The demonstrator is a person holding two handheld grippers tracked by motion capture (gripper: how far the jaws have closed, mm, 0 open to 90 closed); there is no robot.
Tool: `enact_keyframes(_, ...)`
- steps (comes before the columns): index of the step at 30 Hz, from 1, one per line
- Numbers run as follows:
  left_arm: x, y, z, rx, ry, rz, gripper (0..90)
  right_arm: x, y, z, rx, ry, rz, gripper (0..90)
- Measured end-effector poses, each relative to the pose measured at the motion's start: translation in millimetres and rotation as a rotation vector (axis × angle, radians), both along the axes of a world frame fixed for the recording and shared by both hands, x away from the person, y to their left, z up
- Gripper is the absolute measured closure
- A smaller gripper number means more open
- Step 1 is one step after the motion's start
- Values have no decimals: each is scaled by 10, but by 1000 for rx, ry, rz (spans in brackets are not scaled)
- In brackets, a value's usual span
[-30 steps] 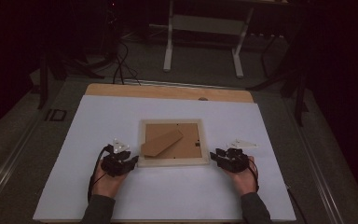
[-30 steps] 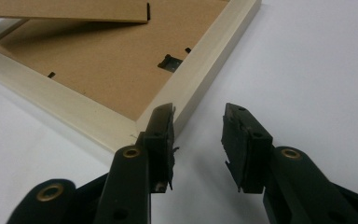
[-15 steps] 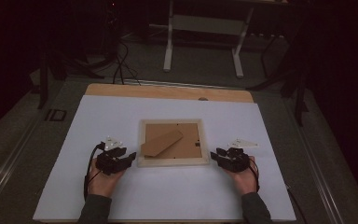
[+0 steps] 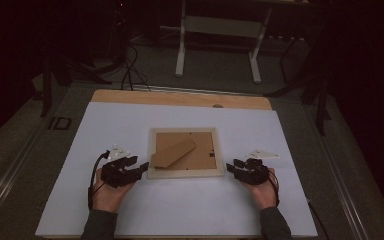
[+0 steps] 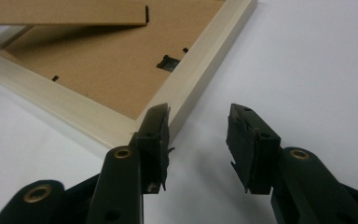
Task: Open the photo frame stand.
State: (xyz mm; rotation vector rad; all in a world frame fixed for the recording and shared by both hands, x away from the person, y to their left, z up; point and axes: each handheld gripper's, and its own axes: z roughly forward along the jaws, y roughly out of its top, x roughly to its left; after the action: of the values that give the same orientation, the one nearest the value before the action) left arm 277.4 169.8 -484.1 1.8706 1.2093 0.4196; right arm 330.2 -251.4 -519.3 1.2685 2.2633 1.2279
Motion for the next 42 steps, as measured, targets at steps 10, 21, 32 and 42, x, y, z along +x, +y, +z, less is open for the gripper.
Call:
enact_keyframes(10, 108, -159, 251, 38, -21, -85, 451, -12, -67, 3, 16, 5, -21, 573)
enact_keyframes(21, 412, -397, 416, 109, -8, -145, 417, -9, -89, -2, 22, 12, -27, 567)
enact_keyframes(32, 693, -577, 346, 145, 50, -183, 426, -3, -106, -17, 28, 14, -38, 563)
enact_keyframes(42, 864, -696, 231, 173, 110, -210, 331, 0, -122, -21, 26, 14, -40, 562)
